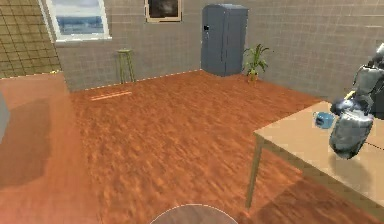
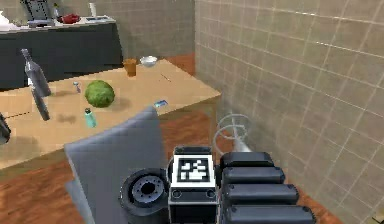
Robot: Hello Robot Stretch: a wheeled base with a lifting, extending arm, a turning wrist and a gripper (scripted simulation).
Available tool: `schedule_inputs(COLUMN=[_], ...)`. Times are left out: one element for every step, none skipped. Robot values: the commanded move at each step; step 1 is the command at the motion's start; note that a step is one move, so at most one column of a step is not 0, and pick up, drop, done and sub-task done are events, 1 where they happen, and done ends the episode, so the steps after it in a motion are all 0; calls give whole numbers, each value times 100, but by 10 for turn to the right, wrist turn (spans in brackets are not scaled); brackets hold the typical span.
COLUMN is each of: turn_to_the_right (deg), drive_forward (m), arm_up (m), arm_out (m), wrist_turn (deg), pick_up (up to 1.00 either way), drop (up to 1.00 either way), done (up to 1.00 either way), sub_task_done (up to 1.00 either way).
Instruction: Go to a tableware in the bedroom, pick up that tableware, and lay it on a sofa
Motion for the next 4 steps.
schedule_inputs(turn_to_the_right=[-300, 0, -60, 0], drive_forward=[0, 75, 0, 100], arm_up=[0, 0, 0, 0], arm_out=[0, 0, 0, 0], wrist_turn=[0, 0, 0, 0], pick_up=[0, 0, 0, 0], drop=[0, 0, 0, 0], done=[0, 0, 0, 0], sub_task_done=[0, 0, 0, 0])
